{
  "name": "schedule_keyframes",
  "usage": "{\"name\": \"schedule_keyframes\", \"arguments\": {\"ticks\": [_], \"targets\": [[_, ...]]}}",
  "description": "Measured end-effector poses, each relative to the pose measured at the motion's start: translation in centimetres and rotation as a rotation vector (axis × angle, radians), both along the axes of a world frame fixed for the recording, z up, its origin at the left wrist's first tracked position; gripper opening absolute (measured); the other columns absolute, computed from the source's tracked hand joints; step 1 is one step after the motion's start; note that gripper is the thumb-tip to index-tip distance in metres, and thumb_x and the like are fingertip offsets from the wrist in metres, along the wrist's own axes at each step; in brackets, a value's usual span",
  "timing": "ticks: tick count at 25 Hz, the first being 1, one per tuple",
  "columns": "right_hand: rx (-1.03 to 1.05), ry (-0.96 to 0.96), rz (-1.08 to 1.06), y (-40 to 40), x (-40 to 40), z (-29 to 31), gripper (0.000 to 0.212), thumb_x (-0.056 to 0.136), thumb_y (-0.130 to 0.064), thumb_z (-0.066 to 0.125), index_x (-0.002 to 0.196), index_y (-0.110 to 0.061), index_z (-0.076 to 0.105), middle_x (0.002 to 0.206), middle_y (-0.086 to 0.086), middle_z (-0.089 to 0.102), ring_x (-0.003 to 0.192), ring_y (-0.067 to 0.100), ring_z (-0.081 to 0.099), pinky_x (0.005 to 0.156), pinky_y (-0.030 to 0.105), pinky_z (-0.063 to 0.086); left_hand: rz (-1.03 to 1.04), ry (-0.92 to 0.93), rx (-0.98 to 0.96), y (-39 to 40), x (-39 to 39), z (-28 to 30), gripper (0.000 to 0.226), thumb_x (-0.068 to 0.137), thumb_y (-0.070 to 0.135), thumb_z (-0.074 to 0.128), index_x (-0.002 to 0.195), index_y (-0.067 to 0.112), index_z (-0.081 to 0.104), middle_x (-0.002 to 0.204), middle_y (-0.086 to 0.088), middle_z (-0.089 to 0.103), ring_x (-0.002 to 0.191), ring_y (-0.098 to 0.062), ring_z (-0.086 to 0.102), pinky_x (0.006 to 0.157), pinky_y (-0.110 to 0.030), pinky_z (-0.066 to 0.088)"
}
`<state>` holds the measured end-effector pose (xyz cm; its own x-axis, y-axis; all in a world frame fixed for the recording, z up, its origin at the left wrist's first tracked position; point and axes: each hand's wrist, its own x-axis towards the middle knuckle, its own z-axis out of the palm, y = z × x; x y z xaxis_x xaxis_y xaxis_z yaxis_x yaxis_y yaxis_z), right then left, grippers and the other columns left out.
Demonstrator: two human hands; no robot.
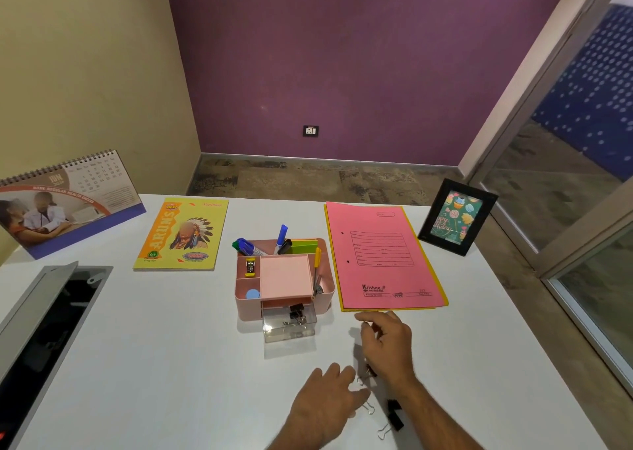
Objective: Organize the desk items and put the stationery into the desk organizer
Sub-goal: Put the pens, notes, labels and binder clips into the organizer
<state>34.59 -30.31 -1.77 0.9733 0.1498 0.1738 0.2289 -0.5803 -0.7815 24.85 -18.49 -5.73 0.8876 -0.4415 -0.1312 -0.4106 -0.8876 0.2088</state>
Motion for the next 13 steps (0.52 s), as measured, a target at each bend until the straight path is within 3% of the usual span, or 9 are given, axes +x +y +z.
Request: {"name": "schedule_keyframes", "arguments": {"ticks": [2,4,6,9,11,13], "targets": [[0.04,0.072,-0.043,-0.6,-0.6,0.0,0.024,0.084,-0.003,0.067,0.09,-0.024,0.078,0.091,-0.009,0.073,0.077,0.009,0.066,0.075,0.031,0.057,0.026,-0.018,0.028,0.2,-0.2,0.1,0.025,0.083,0.032,0.071,0.105,0.024,0.063,0.105,-0.006,0.057,0.092,-0.029,0.057,0.059,-0.038,0.039],[0.076,0.151,-0.038,-1.0,-1.4,-0.2,0.035,0.084,0.001,0.067,0.083,-0.033,0.074,0.087,-0.015,0.073,0.082,0.002,0.066,0.073,0.025,0.055,0.163,0.068,-0.069,0.3,-0.3,0.4,0.022,0.09,0.024,0.061,0.109,0.014,0.06,0.111,-0.009,0.055,0.101,-0.031,0.053,0.067,-0.042,0.04],[0.036,0.181,-0.004,-1.3,-2.2,-0.8,0.035,0.082,-0.002,0.07,0.083,-0.037,0.072,0.087,-0.018,0.073,0.083,0.001,0.065,0.075,0.028,0.056,0.296,0.118,-0.202,0.8,-0.3,0.7,0.018,0.09,0.023,0.056,0.106,0.015,0.06,0.11,-0.005,0.056,0.103,-0.027,0.054,0.078,-0.04,0.044],[-0.255,0.125,0.003,-2.0,-2.7,-1.9,0.021,0.083,-0.016,0.071,0.101,-0.028,0.074,0.103,-0.011,0.072,0.096,0.008,0.063,0.091,0.033,0.054,0.485,0.032,-0.511,1.9,-0.7,1.9,0.01,0.085,0.028,0.058,0.092,0.024,0.064,0.091,0.011,0.056,0.087,-0.011,0.058,0.078,-0.028,0.049],[-0.43,0.145,-0.001,-2.7,-2.8,-2.2,0.029,0.085,-0.022,0.066,0.114,-0.025,0.07,0.119,-0.01,0.067,0.113,0.014,0.057,0.097,0.029,0.048,0.526,-0.068,-0.661,2.7,-0.6,3.1,0.01,0.083,0.034,0.063,0.089,0.027,0.067,0.086,0.017,0.056,0.079,-0.003,0.056,0.073,-0.018,0.048],[-0.524,0.21,0.034,-3.2,-2.8,-2.2,0.035,0.085,-0.022,0.062,0.119,-0.026,0.068,0.123,-0.012,0.065,0.118,0.016,0.054,0.096,0.03,0.048,0.536,-0.2,-0.741,3.9,0.0,4.5,0.011,0.083,0.037,0.067,0.088,0.028,0.071,0.084,0.02,0.059,0.075,0.0,0.057,0.07,-0.014,0.049]]}}
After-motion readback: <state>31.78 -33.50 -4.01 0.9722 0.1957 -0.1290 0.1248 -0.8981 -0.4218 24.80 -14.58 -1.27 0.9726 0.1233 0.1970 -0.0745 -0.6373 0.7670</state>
